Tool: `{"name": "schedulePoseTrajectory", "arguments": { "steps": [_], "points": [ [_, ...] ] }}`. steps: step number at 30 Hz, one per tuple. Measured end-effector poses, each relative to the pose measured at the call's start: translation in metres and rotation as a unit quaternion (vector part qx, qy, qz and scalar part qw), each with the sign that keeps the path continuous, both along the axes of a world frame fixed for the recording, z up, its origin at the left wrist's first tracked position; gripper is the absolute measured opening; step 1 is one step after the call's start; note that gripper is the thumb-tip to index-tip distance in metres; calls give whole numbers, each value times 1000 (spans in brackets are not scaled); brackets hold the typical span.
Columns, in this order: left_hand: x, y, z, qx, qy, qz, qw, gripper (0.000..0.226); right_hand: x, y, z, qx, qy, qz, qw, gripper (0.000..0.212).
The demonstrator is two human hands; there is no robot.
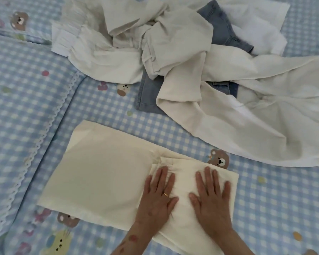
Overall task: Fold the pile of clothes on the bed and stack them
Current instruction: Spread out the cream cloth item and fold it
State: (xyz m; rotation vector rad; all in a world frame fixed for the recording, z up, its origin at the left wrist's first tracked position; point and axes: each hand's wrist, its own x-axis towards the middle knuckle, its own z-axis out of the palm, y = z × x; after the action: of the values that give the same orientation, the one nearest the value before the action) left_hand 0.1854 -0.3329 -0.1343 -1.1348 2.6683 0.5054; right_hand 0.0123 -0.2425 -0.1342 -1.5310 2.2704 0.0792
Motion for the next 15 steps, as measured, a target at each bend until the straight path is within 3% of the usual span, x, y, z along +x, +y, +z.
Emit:
{"name": "schedulePoseTrajectory", "arguments": {
  "steps": [2,4,7,9,11,15],
  "points": [
    [8,-3,17,-6,25,25,999,59,6,-7,14,-35,-17,-16,999,65],
    [33,-11,32,-30,57,131,989,56,17,-31,32,-93,-46,25,994,58],
    [101,-38,46,-75,75,356,928,52,52,-99,50,-136,-100,140,976,48],
    [151,-60,49,-76,33,450,889,48,85,-156,54,-139,-106,209,962,50],
    [188,-78,47,-26,-23,492,870,56,117,-208,51,-99,-93,290,947,54],
    [230,-95,43,43,-31,514,856,63,175,-280,45,-76,-12,425,902,66]
  ]
}}
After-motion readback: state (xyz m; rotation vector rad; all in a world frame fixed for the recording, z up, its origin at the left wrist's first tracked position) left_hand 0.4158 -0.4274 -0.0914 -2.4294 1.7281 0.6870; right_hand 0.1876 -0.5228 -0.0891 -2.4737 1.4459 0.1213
